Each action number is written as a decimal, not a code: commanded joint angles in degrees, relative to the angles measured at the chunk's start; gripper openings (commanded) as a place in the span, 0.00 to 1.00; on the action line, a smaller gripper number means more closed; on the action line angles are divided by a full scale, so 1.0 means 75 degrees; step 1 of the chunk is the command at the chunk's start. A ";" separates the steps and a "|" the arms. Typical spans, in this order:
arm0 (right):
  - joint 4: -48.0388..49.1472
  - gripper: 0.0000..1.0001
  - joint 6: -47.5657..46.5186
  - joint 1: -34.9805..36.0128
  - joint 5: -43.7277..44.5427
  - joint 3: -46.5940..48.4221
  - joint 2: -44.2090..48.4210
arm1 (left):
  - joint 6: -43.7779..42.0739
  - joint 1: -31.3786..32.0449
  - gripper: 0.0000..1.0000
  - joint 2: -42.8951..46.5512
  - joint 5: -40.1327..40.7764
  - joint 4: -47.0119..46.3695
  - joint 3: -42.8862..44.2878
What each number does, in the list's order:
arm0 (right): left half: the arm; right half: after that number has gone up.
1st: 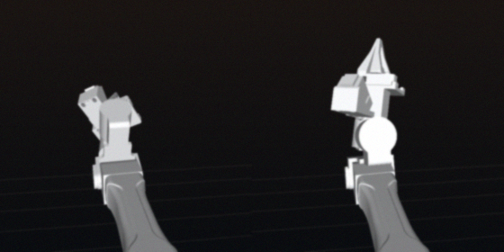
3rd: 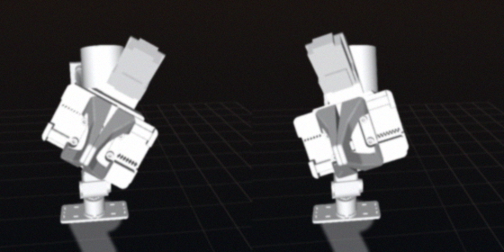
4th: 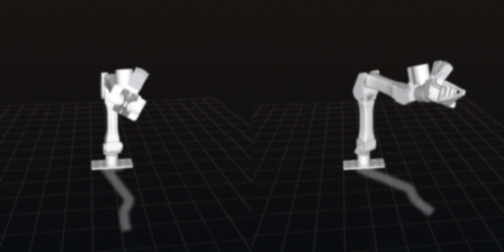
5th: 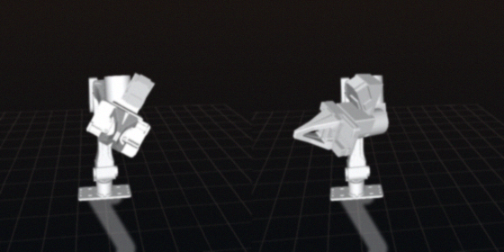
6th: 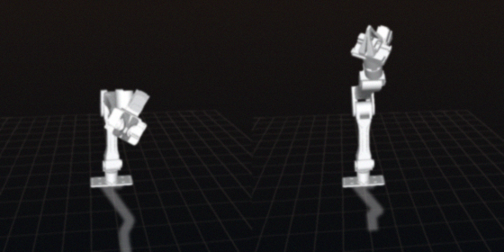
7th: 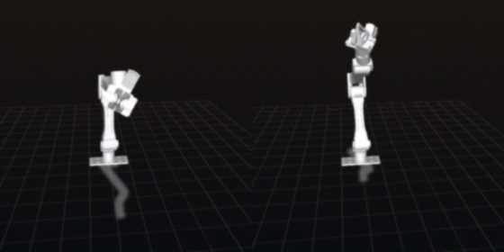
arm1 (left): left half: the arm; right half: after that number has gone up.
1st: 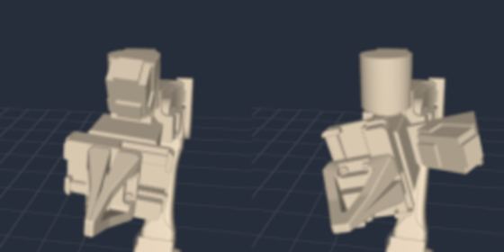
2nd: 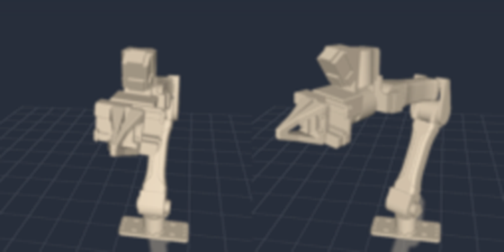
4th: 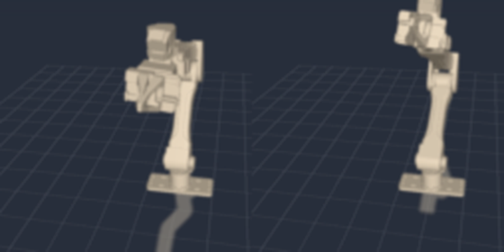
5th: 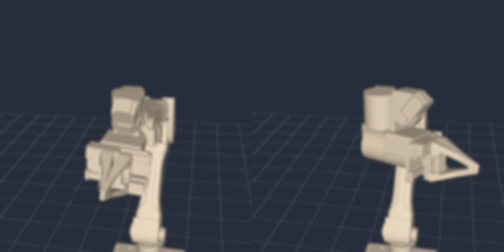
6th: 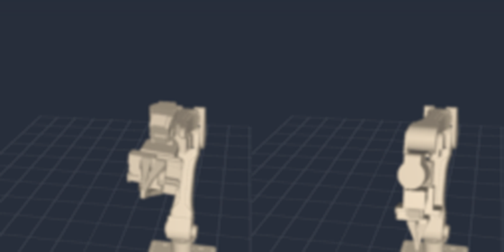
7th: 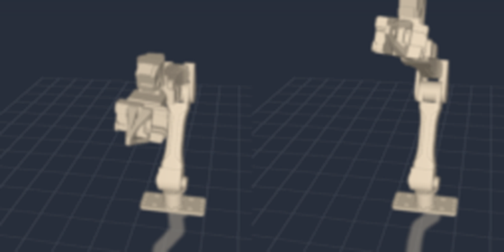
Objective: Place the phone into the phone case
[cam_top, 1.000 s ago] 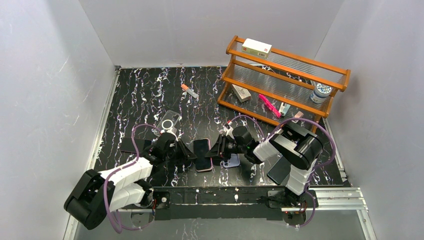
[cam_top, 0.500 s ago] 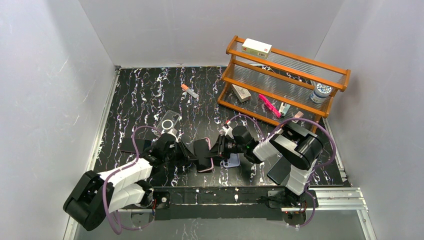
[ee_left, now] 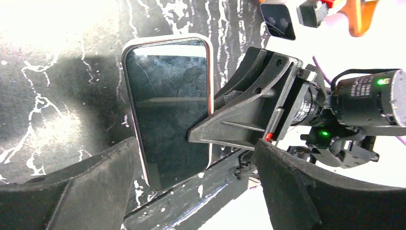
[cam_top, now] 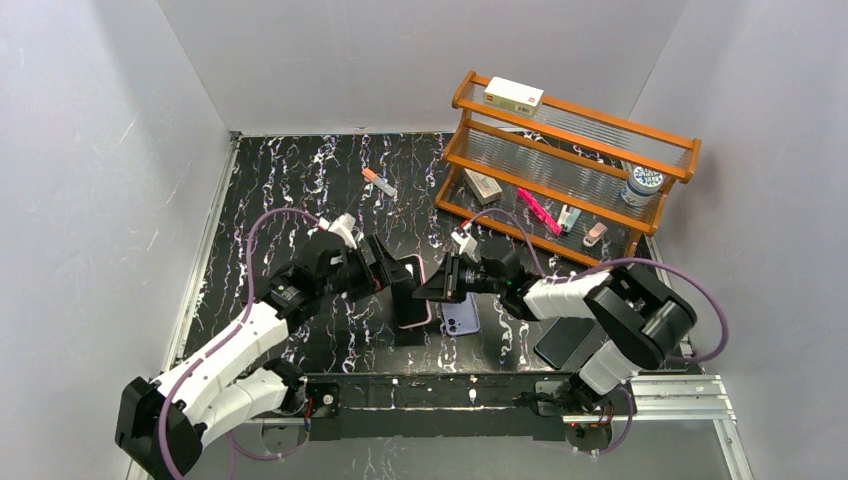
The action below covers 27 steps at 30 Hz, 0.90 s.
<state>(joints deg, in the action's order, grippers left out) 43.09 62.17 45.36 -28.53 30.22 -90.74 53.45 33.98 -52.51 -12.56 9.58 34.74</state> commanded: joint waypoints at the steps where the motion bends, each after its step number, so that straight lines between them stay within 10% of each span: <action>1: 0.0148 0.01 -0.0356 -0.0232 -0.0466 0.0087 0.0948 | -0.0576 -0.0029 0.94 0.0054 -0.0033 0.1026 0.0937; 13: 0.0073 0.01 -0.0052 -0.0709 -0.1421 -0.0042 0.2872 | -0.0417 -0.0030 0.95 0.0298 -0.1056 0.0637 0.1824; 27: 0.4925 0.01 0.3048 -0.0713 -0.1789 -0.0636 0.2529 | 0.1382 -0.0030 0.87 0.1127 -0.2197 -0.2508 0.0661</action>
<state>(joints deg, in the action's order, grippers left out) 57.28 74.96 40.18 -40.86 26.06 -69.73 58.83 33.93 -45.71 -24.82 0.58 42.33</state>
